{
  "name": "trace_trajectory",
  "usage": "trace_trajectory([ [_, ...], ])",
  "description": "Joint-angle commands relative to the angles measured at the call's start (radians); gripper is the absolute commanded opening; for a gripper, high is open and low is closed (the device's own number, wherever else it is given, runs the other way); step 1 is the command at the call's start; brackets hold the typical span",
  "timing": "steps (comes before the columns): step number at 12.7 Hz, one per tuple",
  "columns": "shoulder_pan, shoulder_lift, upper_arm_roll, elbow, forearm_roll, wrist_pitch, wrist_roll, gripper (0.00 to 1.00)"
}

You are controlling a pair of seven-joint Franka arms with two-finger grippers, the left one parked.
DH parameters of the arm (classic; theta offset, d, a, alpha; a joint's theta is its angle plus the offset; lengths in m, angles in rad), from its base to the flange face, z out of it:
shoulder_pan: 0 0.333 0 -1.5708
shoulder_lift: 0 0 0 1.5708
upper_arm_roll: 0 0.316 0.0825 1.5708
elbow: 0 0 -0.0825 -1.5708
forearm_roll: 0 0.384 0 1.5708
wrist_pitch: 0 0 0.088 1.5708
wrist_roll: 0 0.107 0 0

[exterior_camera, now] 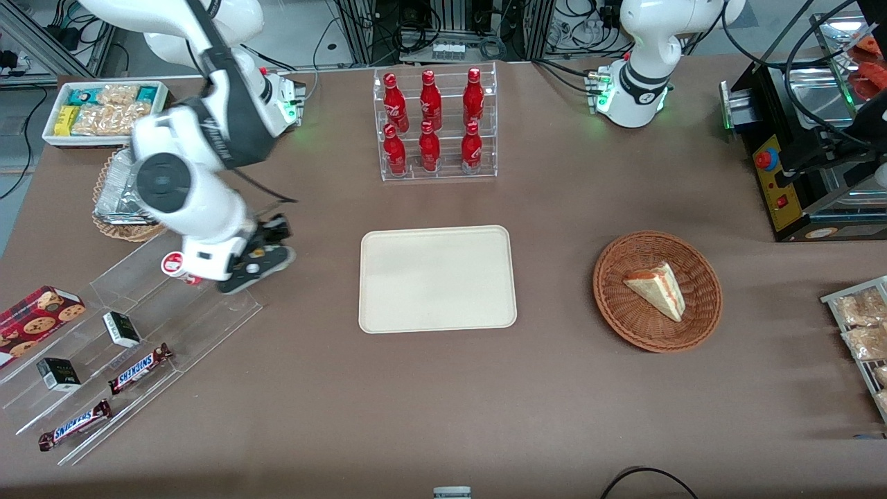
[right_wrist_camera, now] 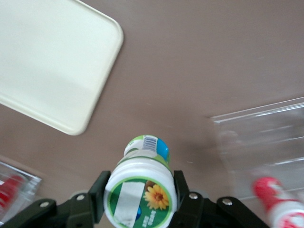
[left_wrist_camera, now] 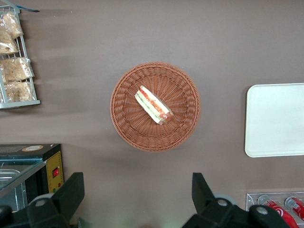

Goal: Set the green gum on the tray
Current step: 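Lift the green gum tub and carry it over the cream tray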

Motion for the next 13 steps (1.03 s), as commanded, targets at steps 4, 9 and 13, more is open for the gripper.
trace_trajectory([
  [4, 0.163, 0.219, -0.012, 0.206, 0.089, 0.062, 0.339, 0.0],
  [9, 0.265, 0.336, -0.012, 0.221, 0.088, 0.264, 0.539, 0.0],
  [13, 0.32, 0.465, -0.012, 0.316, 0.084, 0.329, 0.645, 0.0],
])
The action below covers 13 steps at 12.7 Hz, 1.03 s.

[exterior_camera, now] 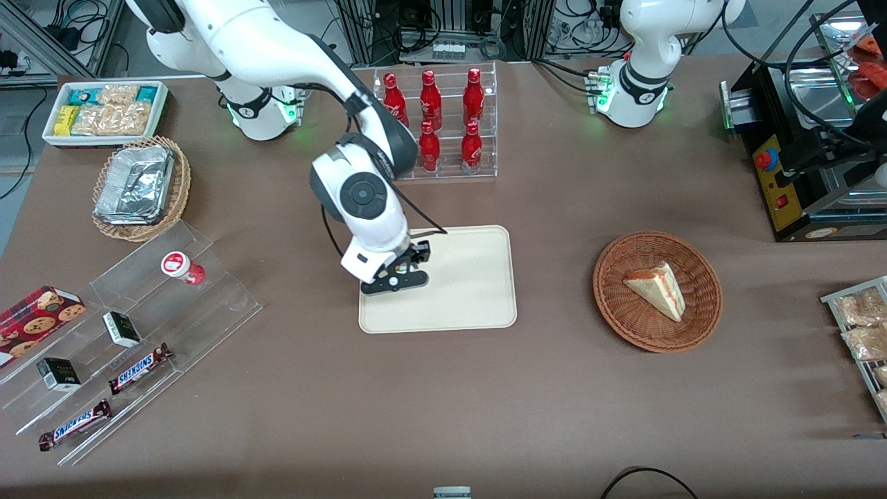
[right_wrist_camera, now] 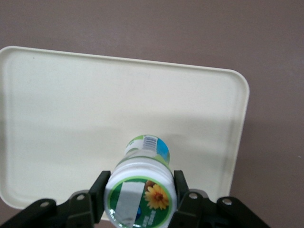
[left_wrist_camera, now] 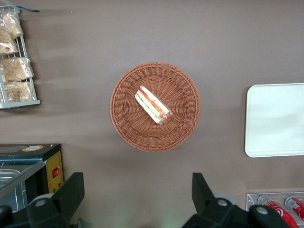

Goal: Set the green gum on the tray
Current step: 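Lift the green gum tub and carry it over the cream tray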

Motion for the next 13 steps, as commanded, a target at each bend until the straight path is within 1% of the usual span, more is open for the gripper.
trace_trajectory([
  [1, 0.03, 0.119, -0.01, 0.127, 0.012, 0.03, 0.07, 0.0],
  [5, 0.045, 0.183, -0.012, 0.155, 0.011, 0.071, 0.087, 0.0],
  [10, 0.051, 0.206, -0.012, 0.155, 0.011, 0.075, 0.092, 0.0],
  [11, 0.051, 0.209, -0.012, 0.154, 0.011, 0.087, 0.09, 0.04],
  [12, 0.051, 0.214, -0.012, 0.154, 0.009, 0.093, 0.089, 0.15],
  [13, 0.051, 0.217, -0.012, 0.154, 0.008, 0.094, 0.087, 0.24],
])
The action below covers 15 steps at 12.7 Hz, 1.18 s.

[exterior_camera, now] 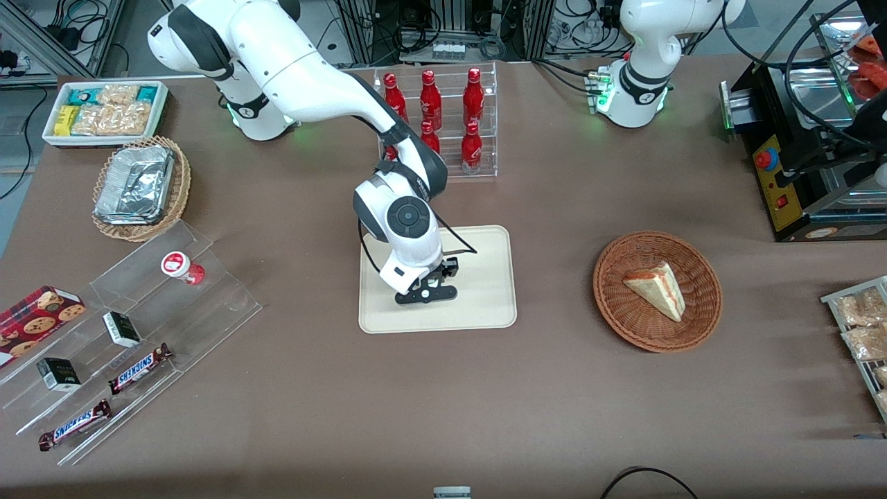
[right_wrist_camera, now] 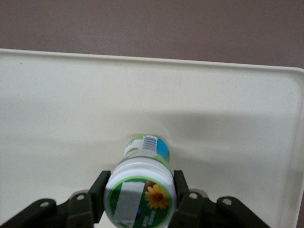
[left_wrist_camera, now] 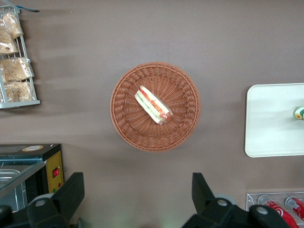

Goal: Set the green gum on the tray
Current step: 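Lower the gum tub onto the tray and open the right gripper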

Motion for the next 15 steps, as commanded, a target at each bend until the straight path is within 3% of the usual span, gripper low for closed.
trace_trajectory([
  [1, 0.008, 0.035, -0.011, 0.043, 0.008, 0.016, 0.008, 0.4],
  [2, 0.008, 0.037, -0.011, 0.043, 0.006, 0.018, 0.009, 0.85],
  [3, 0.008, 0.038, -0.011, 0.042, 0.002, 0.028, 0.005, 1.0],
  [12, 0.008, 0.009, -0.011, 0.031, -0.02, 0.038, -0.003, 1.0],
  [15, -0.01, -0.064, -0.014, 0.026, -0.021, -0.088, -0.093, 1.0],
])
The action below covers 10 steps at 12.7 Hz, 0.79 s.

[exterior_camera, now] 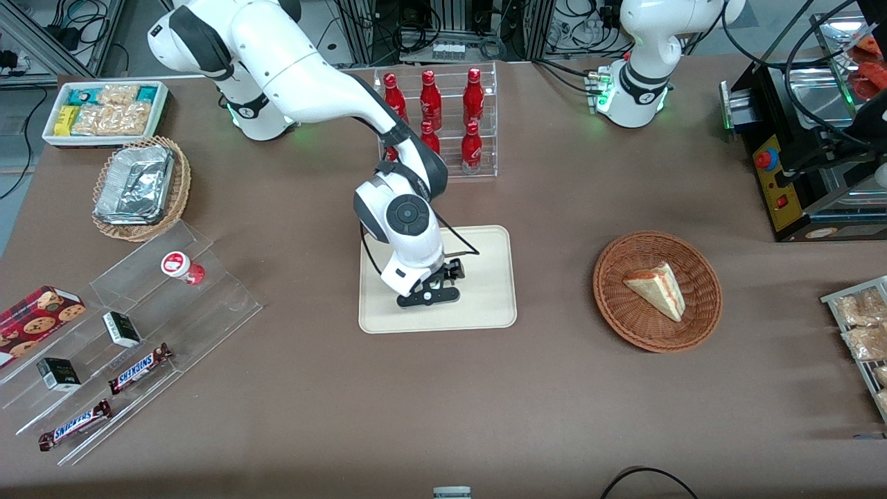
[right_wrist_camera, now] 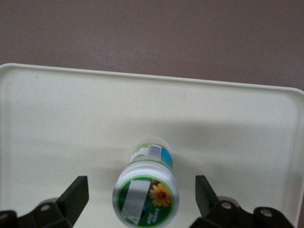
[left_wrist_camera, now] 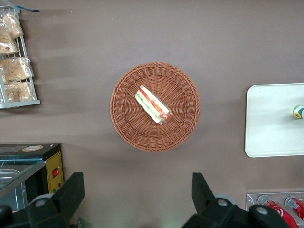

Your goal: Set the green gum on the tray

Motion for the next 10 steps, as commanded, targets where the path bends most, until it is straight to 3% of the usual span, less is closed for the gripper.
trace_trajectory([
  [1, -0.014, -0.077, -0.009, 0.01, -0.008, -0.119, -0.084, 1.0],
  [10, -0.092, -0.248, -0.007, 0.012, -0.002, -0.383, -0.19, 1.0],
])
